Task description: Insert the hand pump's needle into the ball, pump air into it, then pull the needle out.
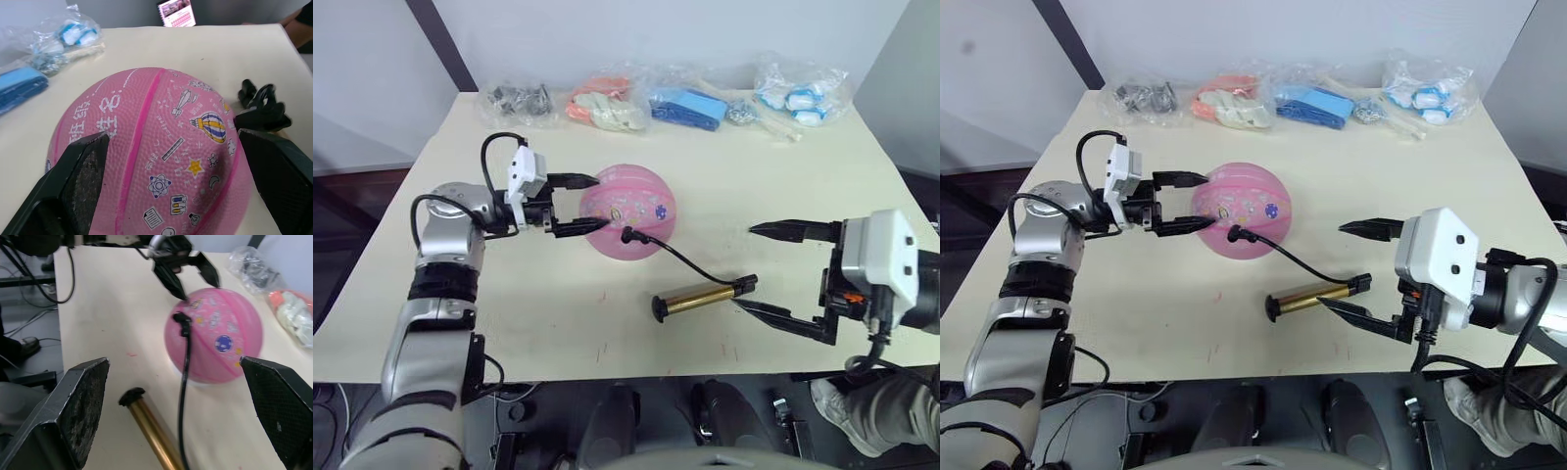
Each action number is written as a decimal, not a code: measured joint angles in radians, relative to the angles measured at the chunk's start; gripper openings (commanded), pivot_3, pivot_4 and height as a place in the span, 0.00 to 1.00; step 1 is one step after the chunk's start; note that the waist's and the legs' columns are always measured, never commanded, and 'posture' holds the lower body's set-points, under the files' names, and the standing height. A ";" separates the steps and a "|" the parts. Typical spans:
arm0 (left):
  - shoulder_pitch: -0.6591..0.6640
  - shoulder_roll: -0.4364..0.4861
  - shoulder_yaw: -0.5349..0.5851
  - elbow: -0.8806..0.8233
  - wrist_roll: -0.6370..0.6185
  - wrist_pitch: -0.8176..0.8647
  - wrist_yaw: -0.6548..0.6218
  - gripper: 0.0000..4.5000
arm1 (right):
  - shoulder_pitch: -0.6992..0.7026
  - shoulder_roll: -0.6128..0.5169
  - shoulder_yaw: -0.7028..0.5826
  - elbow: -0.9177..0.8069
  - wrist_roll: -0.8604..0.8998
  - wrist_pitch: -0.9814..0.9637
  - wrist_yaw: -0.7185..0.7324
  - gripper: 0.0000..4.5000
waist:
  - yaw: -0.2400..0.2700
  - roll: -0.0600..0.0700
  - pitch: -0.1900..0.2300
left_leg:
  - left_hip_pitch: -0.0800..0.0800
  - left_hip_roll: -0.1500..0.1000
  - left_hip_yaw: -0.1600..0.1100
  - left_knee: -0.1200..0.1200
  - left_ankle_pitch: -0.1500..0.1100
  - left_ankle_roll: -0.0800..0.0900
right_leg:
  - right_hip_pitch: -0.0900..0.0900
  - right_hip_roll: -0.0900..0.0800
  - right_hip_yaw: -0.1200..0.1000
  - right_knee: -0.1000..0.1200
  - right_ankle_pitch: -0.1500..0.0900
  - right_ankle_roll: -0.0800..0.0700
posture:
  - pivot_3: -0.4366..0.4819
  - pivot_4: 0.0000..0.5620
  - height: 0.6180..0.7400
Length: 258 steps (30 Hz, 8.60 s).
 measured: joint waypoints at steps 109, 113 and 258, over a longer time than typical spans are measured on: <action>0.144 -0.059 -0.016 -0.335 0.056 0.202 0.311 1.00 | -0.739 0.621 1.034 0.661 -1.156 0.052 0.050 0.07 | 0.002 0.002 -0.001 | -0.003 -0.004 -0.008 0.013 0.002 0.004 | 0.004 -0.002 -0.006 0.001 0.007 0.006 | 0.48 0.27 1.00; 0.142 -0.059 -0.016 -0.332 0.056 0.202 0.311 1.00 | -0.734 0.621 1.031 0.661 -1.160 0.050 0.050 0.07 | 0.002 0.002 -0.001 | -0.003 -0.004 -0.008 0.013 0.002 0.004 | 0.004 -0.002 -0.006 0.001 0.006 0.006 | 0.48 0.27 1.00; 0.807 0.091 0.326 -0.997 -0.507 0.656 0.302 1.00 | -0.350 0.334 0.366 0.704 -0.848 -0.037 0.070 0.08 | -0.022 0.004 0.001 | -0.015 -0.006 -0.004 -0.007 0.009 0.006 | -0.009 -0.005 0.000 -0.015 0.011 0.004 | 0.48 0.27 1.00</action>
